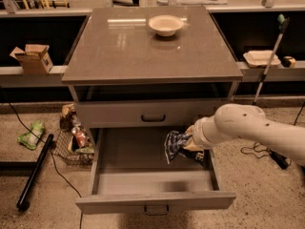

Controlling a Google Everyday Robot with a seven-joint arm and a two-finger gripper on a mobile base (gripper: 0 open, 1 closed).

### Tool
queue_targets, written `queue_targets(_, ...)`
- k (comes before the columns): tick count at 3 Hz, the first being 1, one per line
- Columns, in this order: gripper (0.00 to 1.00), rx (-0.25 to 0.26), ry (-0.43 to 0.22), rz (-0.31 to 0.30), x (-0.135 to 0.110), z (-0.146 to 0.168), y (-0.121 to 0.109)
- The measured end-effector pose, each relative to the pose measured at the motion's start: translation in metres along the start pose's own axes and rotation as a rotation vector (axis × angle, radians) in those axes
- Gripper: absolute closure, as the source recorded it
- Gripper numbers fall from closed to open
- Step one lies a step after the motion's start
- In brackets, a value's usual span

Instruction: Pick blue chip bag from middle drawer and place on counter

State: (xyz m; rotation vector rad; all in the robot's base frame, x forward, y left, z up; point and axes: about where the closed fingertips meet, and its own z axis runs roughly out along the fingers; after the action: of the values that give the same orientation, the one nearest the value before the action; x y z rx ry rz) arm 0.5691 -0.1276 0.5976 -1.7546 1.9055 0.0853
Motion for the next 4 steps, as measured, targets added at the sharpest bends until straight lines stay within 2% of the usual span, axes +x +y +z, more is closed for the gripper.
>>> queue_targets(1,1.0,0.118,0.008,-0.061,-0.019,-0.059,-0.015)
queue_targets(2,1.0,0.19,0.009,-0.117,-0.036,-0.103,-0.027)
queue_targets(3,1.0,0.191,0.011,-0.122,-0.038,-0.104,-0.028)
queue_targets(4,1.0,0.203,0.039,-0.187,-0.058,-0.126,-0.041)
